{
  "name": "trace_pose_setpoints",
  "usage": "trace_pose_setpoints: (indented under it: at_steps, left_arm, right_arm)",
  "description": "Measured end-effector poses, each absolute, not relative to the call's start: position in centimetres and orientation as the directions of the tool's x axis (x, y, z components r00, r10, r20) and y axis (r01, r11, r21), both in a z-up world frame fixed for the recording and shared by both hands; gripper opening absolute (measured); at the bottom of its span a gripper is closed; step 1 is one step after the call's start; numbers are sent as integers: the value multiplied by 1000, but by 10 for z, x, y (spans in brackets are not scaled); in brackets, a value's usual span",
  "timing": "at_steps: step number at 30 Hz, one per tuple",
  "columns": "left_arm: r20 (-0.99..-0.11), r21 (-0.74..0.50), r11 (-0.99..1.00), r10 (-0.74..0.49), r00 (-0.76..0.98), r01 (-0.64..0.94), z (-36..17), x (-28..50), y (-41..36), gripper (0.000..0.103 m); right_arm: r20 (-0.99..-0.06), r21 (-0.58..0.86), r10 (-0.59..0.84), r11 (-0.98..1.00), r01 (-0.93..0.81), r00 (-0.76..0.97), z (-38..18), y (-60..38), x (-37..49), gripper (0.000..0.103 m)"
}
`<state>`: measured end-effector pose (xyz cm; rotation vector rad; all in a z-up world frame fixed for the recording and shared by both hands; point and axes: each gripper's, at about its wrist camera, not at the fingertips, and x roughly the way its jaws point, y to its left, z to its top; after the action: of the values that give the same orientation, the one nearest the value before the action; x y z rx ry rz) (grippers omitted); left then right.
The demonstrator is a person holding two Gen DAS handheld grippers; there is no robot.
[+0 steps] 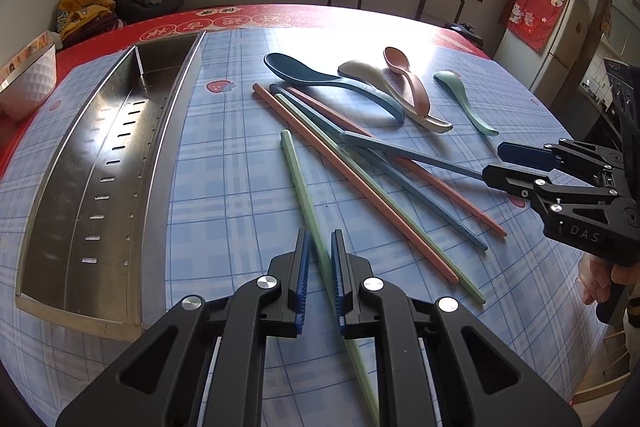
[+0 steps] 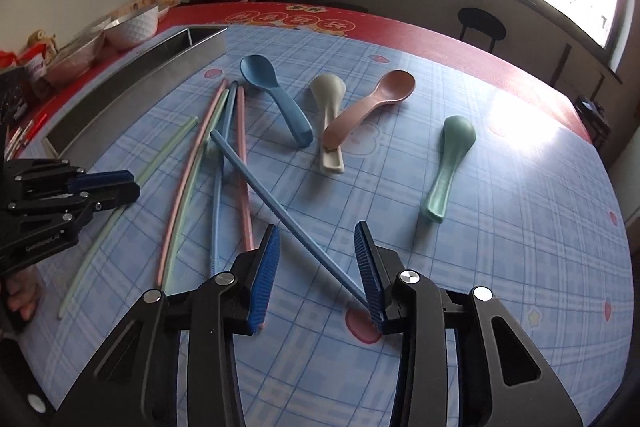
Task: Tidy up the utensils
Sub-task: 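Grasp the blue chopstick with the right tool while the left tool holds the green chopstick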
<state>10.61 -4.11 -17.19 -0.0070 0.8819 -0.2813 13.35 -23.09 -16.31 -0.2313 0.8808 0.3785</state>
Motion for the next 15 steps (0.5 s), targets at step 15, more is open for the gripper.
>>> trace_pose_setpoints:
  at_steps: [15]
  left_arm:
    - [-760,-125,963,-249,601,240,-173,106,-40,11]
  right_arm:
    - [-836,115,327,889,-443,440,-172,-236,162,13]
